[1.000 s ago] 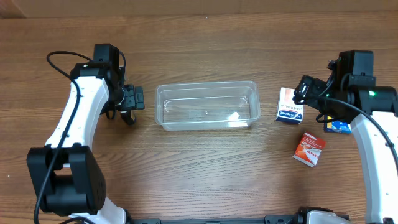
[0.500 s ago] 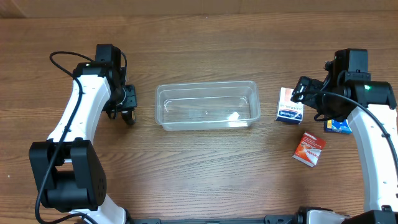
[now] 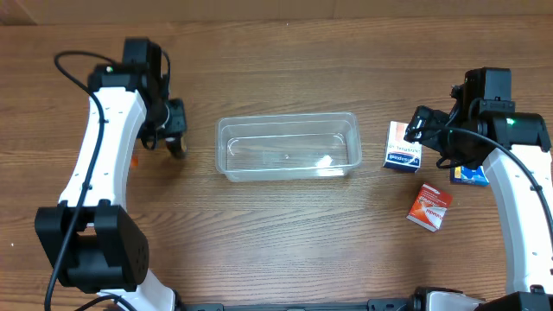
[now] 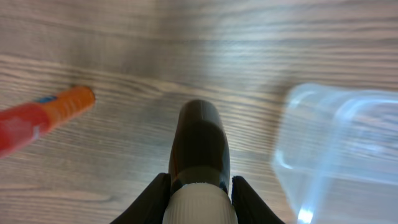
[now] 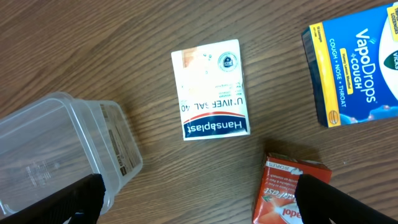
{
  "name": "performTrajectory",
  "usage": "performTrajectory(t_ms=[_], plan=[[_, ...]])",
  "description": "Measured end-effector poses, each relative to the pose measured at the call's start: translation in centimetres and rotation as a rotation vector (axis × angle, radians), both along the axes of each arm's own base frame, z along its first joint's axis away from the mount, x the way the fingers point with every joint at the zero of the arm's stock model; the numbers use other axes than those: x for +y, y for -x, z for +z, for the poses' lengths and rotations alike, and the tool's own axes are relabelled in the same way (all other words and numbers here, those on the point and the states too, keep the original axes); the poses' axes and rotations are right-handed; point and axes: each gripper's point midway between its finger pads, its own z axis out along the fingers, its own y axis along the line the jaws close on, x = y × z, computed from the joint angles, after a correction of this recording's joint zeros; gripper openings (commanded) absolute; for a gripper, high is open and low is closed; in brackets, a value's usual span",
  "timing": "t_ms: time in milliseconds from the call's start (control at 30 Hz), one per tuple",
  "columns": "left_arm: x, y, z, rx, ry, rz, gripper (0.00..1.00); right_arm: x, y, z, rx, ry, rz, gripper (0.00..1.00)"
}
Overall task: Pack container
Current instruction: 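Carry the dark bottle into the container's left end and release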
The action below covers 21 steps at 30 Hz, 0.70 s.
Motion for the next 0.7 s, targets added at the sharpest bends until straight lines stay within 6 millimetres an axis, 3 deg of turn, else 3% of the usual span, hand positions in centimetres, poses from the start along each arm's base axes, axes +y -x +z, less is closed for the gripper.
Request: performTrajectory(t_ms=[67,167,300,400,500,700], plan=[[-1.4,-0.6,2.6,-0.060,0.013,-0.016,0.04,0.0,0.0,0.0,0.000,0.000,0.001,1.00],[-5.7,-0.5,7.8,-0.214,0.049,-0.092,0.04,0.0,0.0,0.0,0.000,0.000,0.000,1.00],[-9.8,0.9,10.1,-0.271,0.092,-0.139,0.04,0.0,0.0,0.0,0.000,0.000,0.000,1.00],[-11.6,1.2,9.2,-0.240,0.105,-0.148,0.04,0.0,0.0,0.0,0.000,0.000,0.000,1.00],[-12.9,0.8,6.8,-0.174,0.093,-0.139,0.04,0.0,0.0,0.0,0.000,0.000,0.000,1.00],[-13.1,-0.3,1.1,-0.037,0.030,-0.086,0.04,0.0,0.0,0.0,0.002,0.000,0.000,1.00]])
